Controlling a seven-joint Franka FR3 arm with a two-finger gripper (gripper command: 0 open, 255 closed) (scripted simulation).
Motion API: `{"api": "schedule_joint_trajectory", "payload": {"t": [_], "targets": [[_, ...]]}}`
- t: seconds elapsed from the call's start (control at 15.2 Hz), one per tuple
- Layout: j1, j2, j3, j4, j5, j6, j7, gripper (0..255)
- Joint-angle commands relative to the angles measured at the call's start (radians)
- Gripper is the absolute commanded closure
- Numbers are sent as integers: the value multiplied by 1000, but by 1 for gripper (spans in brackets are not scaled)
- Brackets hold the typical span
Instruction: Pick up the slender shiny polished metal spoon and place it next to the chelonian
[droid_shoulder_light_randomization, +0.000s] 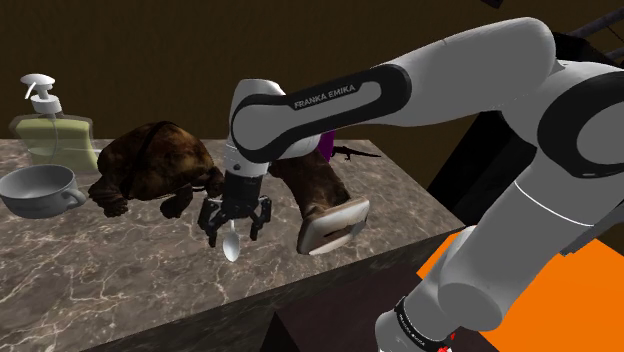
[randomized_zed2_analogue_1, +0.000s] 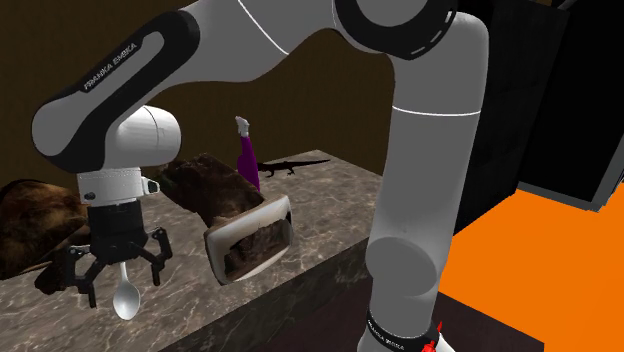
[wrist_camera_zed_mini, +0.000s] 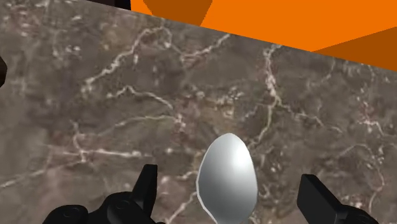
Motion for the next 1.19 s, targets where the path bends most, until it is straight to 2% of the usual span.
{"api": "schedule_joint_trajectory", "payload": {"t": [0.0,0.46,0.53,1.12], "targets": [[3,9,2,-9,1,19,-1,0],[3,9,2,-9,1,18,-1,0],[3,9,2,-9,1,18,-1,255],[3,9,2,-9,1,18,-1,255]]}}
